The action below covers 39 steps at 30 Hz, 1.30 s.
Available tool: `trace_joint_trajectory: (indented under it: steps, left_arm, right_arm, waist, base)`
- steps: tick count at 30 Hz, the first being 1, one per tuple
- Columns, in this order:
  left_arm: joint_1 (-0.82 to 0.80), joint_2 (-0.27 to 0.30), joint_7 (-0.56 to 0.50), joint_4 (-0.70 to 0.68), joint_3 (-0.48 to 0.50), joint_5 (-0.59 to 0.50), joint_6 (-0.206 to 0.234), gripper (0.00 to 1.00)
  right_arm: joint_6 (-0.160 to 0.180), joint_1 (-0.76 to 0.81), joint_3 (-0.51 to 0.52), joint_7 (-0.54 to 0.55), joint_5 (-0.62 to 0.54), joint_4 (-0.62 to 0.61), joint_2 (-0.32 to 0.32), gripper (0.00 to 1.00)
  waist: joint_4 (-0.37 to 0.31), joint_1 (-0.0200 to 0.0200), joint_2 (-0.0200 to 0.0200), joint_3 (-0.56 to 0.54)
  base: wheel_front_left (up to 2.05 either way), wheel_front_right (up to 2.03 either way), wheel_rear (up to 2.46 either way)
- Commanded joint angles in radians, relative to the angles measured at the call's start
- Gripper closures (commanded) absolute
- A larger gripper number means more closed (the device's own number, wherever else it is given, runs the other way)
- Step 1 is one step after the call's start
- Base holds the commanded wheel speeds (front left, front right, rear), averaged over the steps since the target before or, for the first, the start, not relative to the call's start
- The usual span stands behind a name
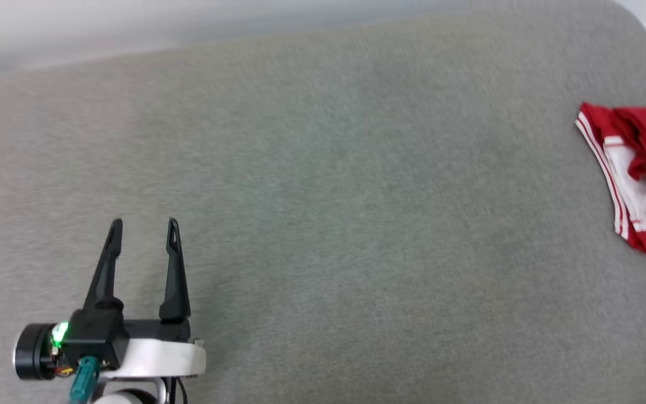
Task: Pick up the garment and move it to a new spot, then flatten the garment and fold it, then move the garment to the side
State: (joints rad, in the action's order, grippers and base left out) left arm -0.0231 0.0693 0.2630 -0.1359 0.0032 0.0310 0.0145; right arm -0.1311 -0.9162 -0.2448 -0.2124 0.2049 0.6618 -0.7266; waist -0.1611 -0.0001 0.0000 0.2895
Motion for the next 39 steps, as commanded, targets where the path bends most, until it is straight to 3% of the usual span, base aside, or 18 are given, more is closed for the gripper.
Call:
trace_joint_trajectory:
  steps: [1, 3, 8, 14, 21, 33, 39]
  left_arm:
    - [0.027, -0.004, 0.002, 0.006, 0.0, 0.005, 0.005, 0.0]
    - [0.034, -0.005, 0.002, 0.007, 0.001, 0.005, 0.006, 0.0]
    - [0.069, -0.009, 0.002, 0.022, 0.0, 0.006, 0.01, 0.0]
    - [0.1, -0.013, 0.002, 0.044, 0.007, 0.006, 0.007, 0.0]
    - [0.13, -0.015, 0.002, 0.072, 0.011, 0.008, 0.002, 0.0]
    - [0.185, -0.018, 0.002, 0.104, 0.007, 0.024, -0.018, 0.0]
    - [0.201, -0.019, 0.002, 0.11, 0.007, 0.033, -0.035, 0.0]
  right_arm:
    - [0.001, 0.068, 0.053, -0.034, -0.031, -0.053, 0.071, 0.0]
    - [0.001, 0.098, 0.076, -0.043, -0.042, -0.091, 0.101, 0.0]
    - [0.001, 0.267, 0.167, -0.052, -0.077, -0.322, 0.265, 0.0]
    - [0.001, 0.488, 0.15, -0.052, -0.106, -0.514, 0.404, 0.0]
    - [0.001, 0.68, 0.144, -0.052, -0.087, -0.524, 0.483, 0.0]
    - [0.001, 0.926, 0.266, -0.052, -0.091, -0.568, 0.612, 0.0]
    - [0.001, 0.995, 0.297, -0.052, -0.09, -0.611, 0.648, 0.0]
  waist:
    - [0.062, 0.0001, 0.0, -0.073]
    - [0.072, 0.0001, 0.0, -0.086]
    - [0.114, 0.0001, 0.0, -0.138]
    - [0.153, 0.0001, 0.0, -0.188]
    - [0.183, 0.0001, 0.0, -0.241]
    - [0.196, 0.0001, 0.0, -0.298]
    - [0.192, 0.0001, 0.0, -0.314]
  base:
    - [0.0, 0.0, 0.0]
    - [0.0, 0.0, 0.0]
    - [0.0, 0.0, 0.0]
    - [0.0, 0.0, 0.0]
    - [0.0, 0.0, 0.0]
    - [0.0, 0.0, 0.0]
    - [0.0, 0.0, 0.0]
